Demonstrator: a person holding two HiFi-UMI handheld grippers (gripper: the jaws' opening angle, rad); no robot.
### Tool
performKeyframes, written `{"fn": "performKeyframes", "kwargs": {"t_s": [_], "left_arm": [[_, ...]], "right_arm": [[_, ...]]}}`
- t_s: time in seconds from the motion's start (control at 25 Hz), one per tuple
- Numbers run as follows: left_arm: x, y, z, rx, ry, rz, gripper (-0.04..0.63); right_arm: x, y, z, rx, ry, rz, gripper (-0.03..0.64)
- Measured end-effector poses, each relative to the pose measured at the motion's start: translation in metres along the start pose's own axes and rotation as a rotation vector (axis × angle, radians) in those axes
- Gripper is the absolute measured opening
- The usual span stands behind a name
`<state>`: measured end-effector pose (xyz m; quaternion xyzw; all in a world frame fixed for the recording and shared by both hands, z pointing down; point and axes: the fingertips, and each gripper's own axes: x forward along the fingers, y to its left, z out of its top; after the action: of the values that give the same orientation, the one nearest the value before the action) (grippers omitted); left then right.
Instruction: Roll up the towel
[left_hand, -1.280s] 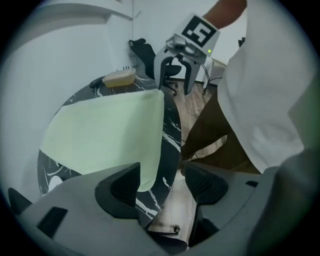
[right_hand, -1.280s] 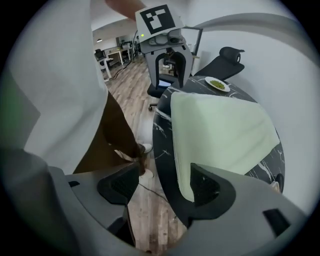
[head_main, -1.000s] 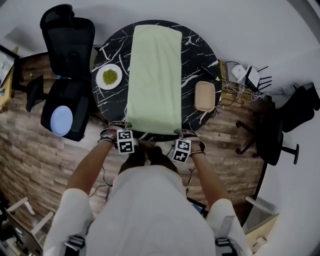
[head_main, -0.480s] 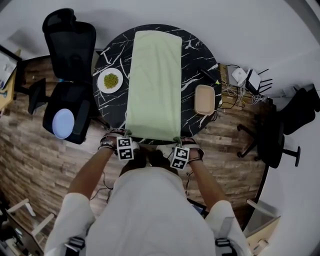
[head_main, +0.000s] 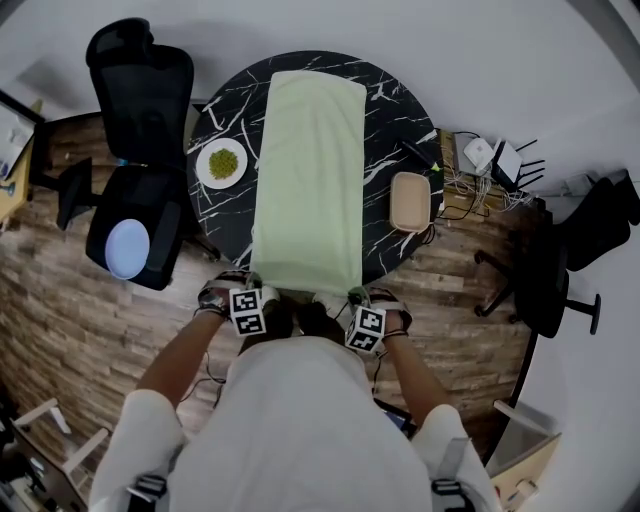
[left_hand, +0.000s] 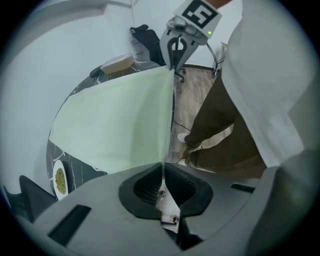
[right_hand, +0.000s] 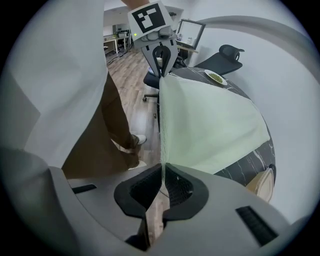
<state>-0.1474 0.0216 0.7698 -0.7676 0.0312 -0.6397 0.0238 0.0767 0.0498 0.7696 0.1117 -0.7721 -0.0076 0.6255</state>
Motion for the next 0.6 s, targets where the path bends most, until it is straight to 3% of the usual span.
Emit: {"fn": "performKeyframes", "kwargs": {"t_s": [0.32,0.44,0.6], "left_arm": [[-0.041,-0.044,0.0,-0.034,-0.03,-0.127,0.015],[-0.059,-0.033,0.004,-0.056,-0.053,-0.082,0.015],[-0.079,0.014,0.01,-0.086,-0.073,0.03,0.015]], "right_arm": [[-0.039,0.044,0.008,0.017,-0.008,0.167,0.014],[-0.056,0.031,0.013,0.067,-0.044,0.123,0.014],[-0.078,-0.024,0.026,0.13,-0.1,-0.003,0.014]]}}
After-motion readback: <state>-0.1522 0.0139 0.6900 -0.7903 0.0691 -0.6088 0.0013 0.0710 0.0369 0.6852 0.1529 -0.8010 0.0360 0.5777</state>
